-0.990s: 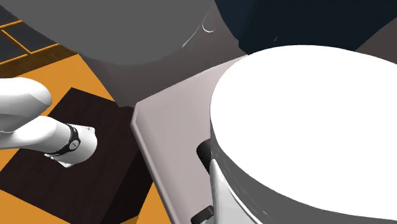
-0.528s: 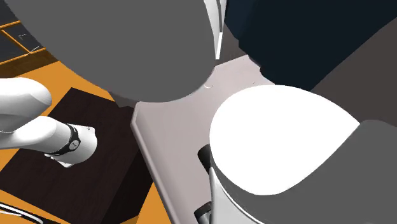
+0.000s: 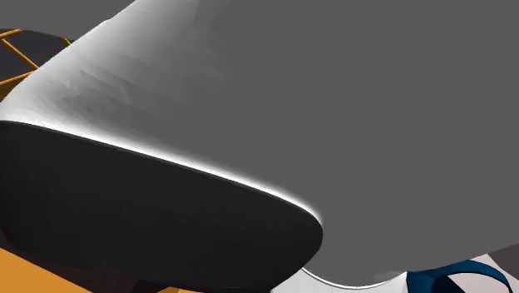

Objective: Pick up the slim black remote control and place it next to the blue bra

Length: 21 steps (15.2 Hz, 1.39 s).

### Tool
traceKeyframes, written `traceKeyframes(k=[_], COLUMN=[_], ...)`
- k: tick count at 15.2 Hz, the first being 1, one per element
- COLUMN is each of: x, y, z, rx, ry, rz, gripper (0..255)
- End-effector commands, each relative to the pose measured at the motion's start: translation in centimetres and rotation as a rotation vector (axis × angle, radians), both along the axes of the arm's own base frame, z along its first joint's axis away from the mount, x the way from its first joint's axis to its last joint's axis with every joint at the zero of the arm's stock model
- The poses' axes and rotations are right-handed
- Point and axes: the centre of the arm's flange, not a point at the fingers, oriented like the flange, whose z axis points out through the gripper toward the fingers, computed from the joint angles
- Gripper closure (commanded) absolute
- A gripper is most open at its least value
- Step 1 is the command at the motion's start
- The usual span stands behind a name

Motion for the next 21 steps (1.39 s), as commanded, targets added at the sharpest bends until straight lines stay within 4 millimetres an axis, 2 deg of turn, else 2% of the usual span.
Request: traceKeyframes(k=[1, 21], x=[0.0, 0.0], y=[-0.1, -0.1], z=[-1.1, -11.6], rx=[0.0, 0.0], ry=[-0.001, -0.001], rz=[0.0, 0.0], gripper=[255, 255])
